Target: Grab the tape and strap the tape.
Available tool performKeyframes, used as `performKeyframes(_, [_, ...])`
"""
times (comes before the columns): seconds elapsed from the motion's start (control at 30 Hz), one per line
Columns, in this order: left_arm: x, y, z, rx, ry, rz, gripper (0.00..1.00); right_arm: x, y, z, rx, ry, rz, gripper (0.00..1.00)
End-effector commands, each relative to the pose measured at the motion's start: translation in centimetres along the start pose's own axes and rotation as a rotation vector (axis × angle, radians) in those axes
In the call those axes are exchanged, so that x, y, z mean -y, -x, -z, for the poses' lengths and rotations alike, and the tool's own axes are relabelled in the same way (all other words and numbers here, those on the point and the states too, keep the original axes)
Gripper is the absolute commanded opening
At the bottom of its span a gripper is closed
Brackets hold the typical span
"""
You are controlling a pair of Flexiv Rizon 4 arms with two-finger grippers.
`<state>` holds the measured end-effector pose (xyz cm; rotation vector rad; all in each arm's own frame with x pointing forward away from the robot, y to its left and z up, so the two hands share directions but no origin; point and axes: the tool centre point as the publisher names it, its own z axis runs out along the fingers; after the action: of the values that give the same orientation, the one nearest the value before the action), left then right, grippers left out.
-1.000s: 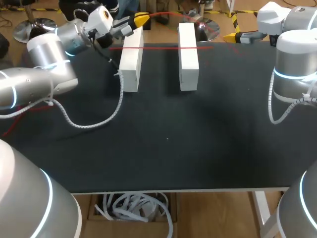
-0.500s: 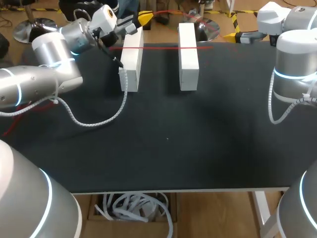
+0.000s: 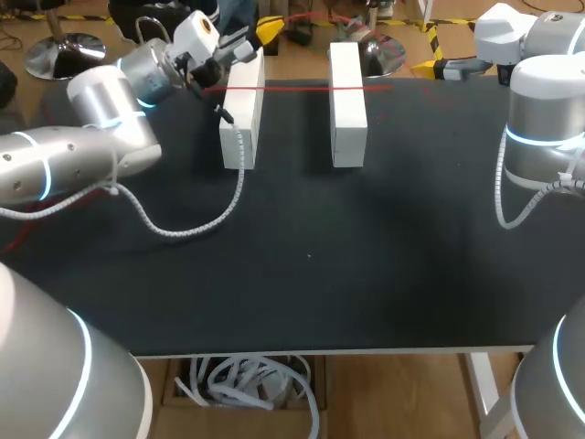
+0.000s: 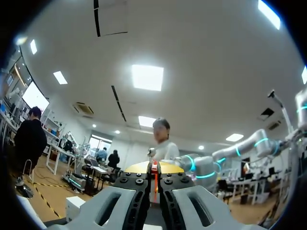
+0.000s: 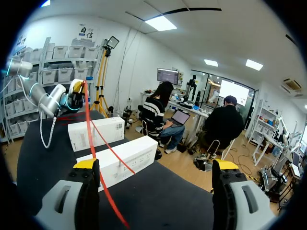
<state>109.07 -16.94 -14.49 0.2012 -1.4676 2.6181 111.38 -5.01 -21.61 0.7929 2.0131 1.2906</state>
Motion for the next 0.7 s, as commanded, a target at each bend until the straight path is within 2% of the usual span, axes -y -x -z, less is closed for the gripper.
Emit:
performKeyframes(0.03, [0.0,0.19,0.41,0.016,0.004,-0.001,0.0,-0.01,0.0,0.0,0.0,0.0,0.0,1.0])
performKeyframes(0.2, [0.18,0.19,0.52,0.029,-0.007,-0.003,0.0,-0.01,0.0,0.0,0.0,0.0,0.0,1.0])
performKeyframes(0.53, [0.43,-0.23,0.19,0.005,-0.057,0.007,0.0,-0.01,0.0,0.0,0.0,0.0,0.0,1.0])
performKeyframes(0.7, [0.63,-0.5,0.19,-0.006,-0.062,-0.035,0.0,-0.01,0.0,0.0,0.0,0.0,0.0,1.0])
